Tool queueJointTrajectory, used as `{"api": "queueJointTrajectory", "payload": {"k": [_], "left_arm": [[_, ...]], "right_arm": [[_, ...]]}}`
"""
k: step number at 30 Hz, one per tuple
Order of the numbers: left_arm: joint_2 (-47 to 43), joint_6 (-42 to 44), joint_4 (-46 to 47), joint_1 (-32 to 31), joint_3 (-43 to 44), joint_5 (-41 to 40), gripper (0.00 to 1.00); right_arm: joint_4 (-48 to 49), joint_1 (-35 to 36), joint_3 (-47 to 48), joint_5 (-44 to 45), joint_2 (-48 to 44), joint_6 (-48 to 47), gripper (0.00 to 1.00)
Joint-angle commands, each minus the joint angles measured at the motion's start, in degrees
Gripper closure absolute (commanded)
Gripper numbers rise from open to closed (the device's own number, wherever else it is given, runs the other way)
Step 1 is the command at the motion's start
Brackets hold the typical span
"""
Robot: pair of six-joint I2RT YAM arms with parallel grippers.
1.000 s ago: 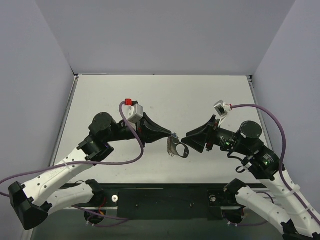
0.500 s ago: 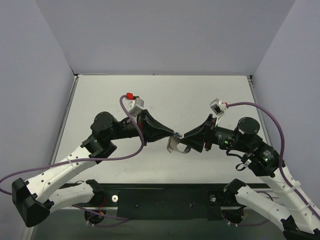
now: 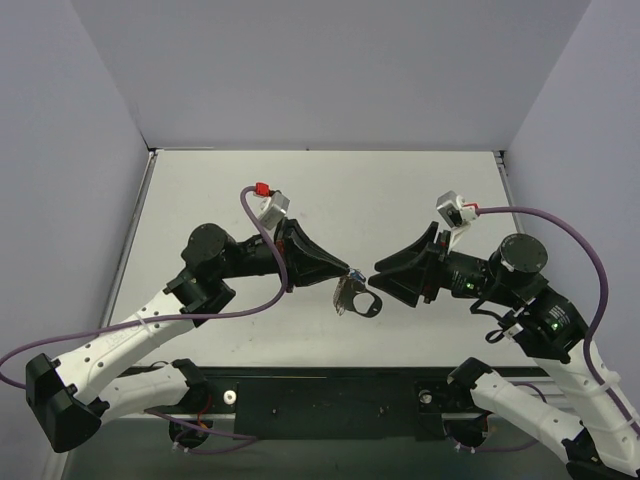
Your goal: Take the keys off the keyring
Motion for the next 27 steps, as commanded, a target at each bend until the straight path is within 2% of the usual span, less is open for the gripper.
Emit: {"api": "queueJointTrajectory", "payload": {"k": [1,6,11,27], "left_arm": [[-0.18,-3.48,6.88,-0.37,1.41,1.15,1.00],[0.34,-6.28,8.81,-0.37,1.58,1.59,1.00],[0.87,-7.87,9.61,-0.72,1.76,1.59,1.00],[1.93,-8.05,9.96,-1.95,2.38,1.33,1.00]], "right_arm": [[0.81,0.47,1.95,-2.19,1.35,-1.19,0.60],[0.73,0.47,2.73,-2.81,1.88,-1.28,0.66],[0.81,0.56,4.23,-3.86,2.84,-1.28,0.66],[1.17,0.47,4.41,-4.74,3.64,-0.84,0.76]]}}
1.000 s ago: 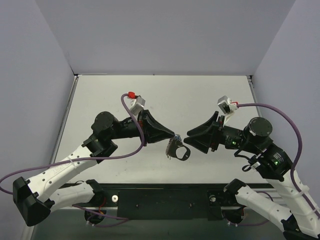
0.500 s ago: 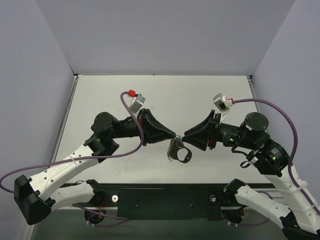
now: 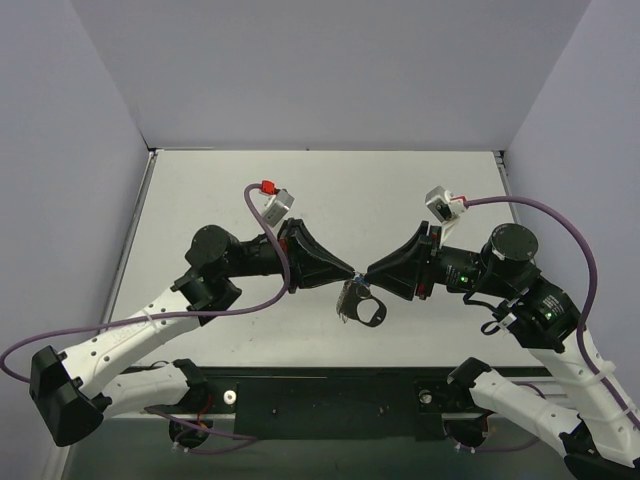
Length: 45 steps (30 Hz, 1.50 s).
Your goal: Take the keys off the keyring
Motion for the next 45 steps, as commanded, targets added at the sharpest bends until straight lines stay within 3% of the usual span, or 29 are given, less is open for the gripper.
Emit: {"api": "queueJointTrajectory", "payload": {"k": [1,5,7,10,12,30,45], "left_arm": [[0.03,-0.40,3.38,-0.49,2.36,0.08,1.00],[0.20,-0.22,3.29,-0.75,2.36,-0.01,1.00],[0.29,-0.05,3.21,-0.84,2.44,-0.18,1.00],[0.03,0.31,2.77,-0.93,2.62,-0.27,1.00],[-0.15,0.48,2.77,-1.02,2.53,-0.36,1.00],[0.11,0.74,5.40,-3.47,1.83,-4.75,1.00],[-1.64,1.54,8.82,-8.22,-1.33,-17.05,1.00]], "right_arm": [[2.59,0.47,1.96,-1.31,0.34,-0.38,0.77],[2.68,0.47,1.96,-1.49,0.51,-0.29,0.78],[2.68,0.56,1.96,-1.49,0.51,-0.21,0.82],[2.50,0.56,1.96,-1.40,0.34,-0.12,0.96],[2.32,0.56,2.05,-1.31,0.16,-0.03,0.98],[4.87,0.56,0.20,-1.14,-1.68,2.52,1.00],[6.10,0.56,-0.68,0.27,-3.18,4.36,1.00]]}}
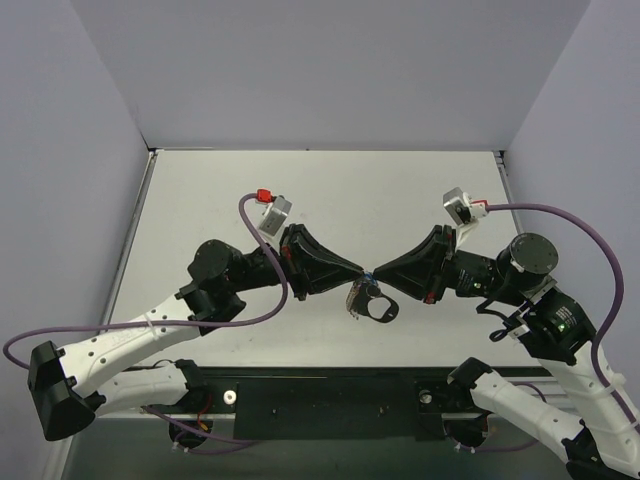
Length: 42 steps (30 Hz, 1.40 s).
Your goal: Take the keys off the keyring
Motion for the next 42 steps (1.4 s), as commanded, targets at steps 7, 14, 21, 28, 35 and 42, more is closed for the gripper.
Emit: {"api": "queueJointTrajectory", "payload": {"k": [7,14,21,28,35,42], "left_arm": [[-1.12,-0.04,7.17,-2.77,-1.03,-8.70,1.00],[-2.17,-0.12,8.14,-3.03,-1.56,-11.60,1.00],[-2.53,-1.09,9.90,-4.17,-2.53,-14.68,1.00],[-2.53,-1.00,11.13,-5.75,-2.97,-18.71,1.00],[-2.18,-0.65,12.97,-8.91,-3.41,-24.43,1.00],[0.28,0.75,14.47,-11.99,-1.47,-25.40,1.00]], "right_arm": [[4.27,0.56,-0.44,-0.01,-0.84,1.68,1.00],[4.53,0.56,-0.96,0.43,-1.63,2.03,1.00],[4.18,0.65,-0.35,0.43,-1.64,2.03,1.00],[4.36,0.65,-0.17,1.22,-2.25,2.73,1.00],[4.79,0.82,0.18,4.38,-3.48,3.61,1.00],[4.80,0.91,2.63,6.49,-3.13,5.19,1.00]]}}
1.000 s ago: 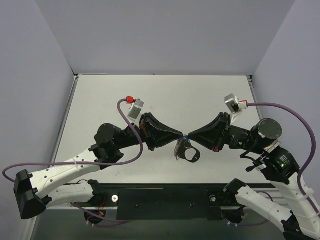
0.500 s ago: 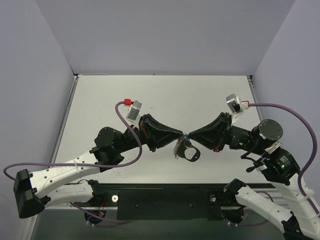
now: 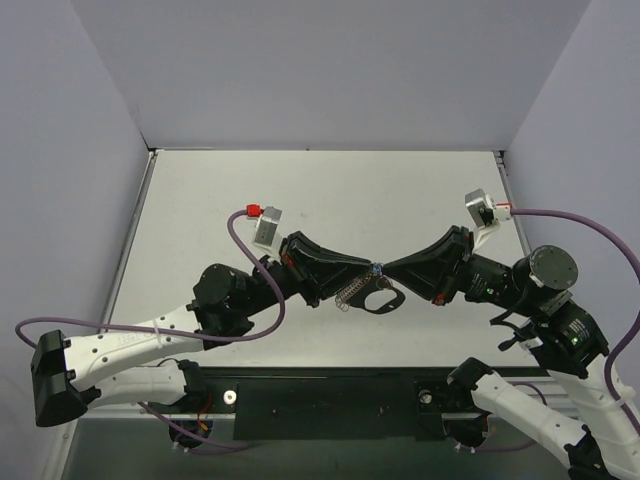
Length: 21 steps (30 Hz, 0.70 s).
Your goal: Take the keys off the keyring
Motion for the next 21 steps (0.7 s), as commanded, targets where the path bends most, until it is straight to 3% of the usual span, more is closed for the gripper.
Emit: {"api": "queueJointTrajectory", "payload": {"k": [1,8,14,16,21], "left_arm": [[1.22,1.45,5.40,-1.81,2.57,-2.15,1.00],[0.44,2.68,0.41,-2.16,4.59,-0.30,1.00],[-1.23,3.30,-6.37,-2.07,7.32,4.43,1.00],[-1.93,3.04,-8.39,-2.07,8.72,6.02,1.00],[-3.08,0.50,-19.28,-1.46,13.38,6.38,1.00]], "right_arm": [[2.35,0.45,3.53,1.66,0.37,1.22,1.00],[-5.02,0.45,7.84,2.81,0.02,-0.63,0.98],[-9.69,0.54,12.32,-0.35,1.50,-1.16,0.66],[-11.53,0.45,14.77,-1.06,2.82,-1.68,0.60],[-16.10,0.45,21.37,-4.57,8.26,-2.83,0.57]]}}
